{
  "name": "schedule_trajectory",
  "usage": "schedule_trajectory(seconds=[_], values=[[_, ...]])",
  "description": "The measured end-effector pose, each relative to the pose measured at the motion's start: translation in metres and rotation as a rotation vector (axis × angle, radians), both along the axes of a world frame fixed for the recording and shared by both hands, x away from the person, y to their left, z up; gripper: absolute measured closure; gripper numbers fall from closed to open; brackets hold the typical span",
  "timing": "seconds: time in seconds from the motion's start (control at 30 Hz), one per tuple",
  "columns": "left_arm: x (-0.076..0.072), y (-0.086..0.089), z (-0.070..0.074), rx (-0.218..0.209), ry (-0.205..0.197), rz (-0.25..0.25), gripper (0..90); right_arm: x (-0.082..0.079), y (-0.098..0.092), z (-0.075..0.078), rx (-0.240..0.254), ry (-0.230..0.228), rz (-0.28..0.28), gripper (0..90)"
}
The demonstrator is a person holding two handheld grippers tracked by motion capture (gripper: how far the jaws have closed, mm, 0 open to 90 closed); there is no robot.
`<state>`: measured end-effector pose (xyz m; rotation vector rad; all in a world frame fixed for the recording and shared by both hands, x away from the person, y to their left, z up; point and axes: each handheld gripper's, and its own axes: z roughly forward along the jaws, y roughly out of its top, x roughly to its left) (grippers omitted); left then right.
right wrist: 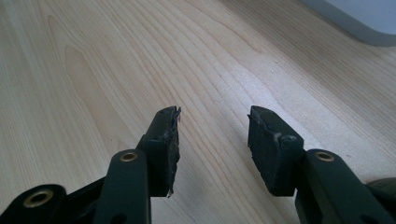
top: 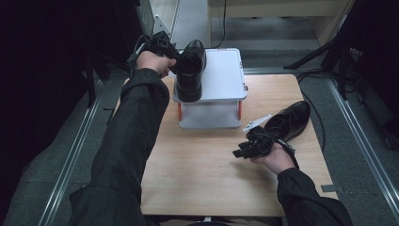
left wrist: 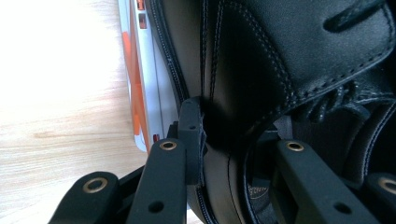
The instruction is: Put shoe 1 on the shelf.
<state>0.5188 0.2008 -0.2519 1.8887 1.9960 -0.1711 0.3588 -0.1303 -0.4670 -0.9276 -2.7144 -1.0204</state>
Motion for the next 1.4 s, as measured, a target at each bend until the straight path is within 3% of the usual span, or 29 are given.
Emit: schedule_trajectory(seconds=[0.23,0.37,0.73,0.97,1.13,1.4], values=[[-0.001,0.003,-0.002,-0.020,-0.011,-0.015,67.7,0.000,0.000,0.000,0.001,0.000,-0.002,54.1],[-0.003,0.005,0.005,-0.019,-0.028,-0.014,64.5,0.000,0.000,0.000,-0.001,0.002,-0.004,54.1],[-0.015,0.028,0.024,-0.061,-0.063,-0.050,58.9,0.000,-0.002,0.000,0.003,0.003,-0.007,54.1],[-0.029,0.045,0.033,-0.058,-0.090,-0.069,56.6,0.000,-0.002,0.000,0.006,0.006,-0.008,54.0],[-0.037,0.056,0.022,-0.075,-0.094,-0.080,54.2,0.000,-0.002,0.000,0.006,0.008,-0.009,54.0],[-0.045,0.073,-0.013,-0.068,-0.088,-0.087,53.0,0.000,-0.001,-0.001,0.005,0.009,-0.010,54.0]])
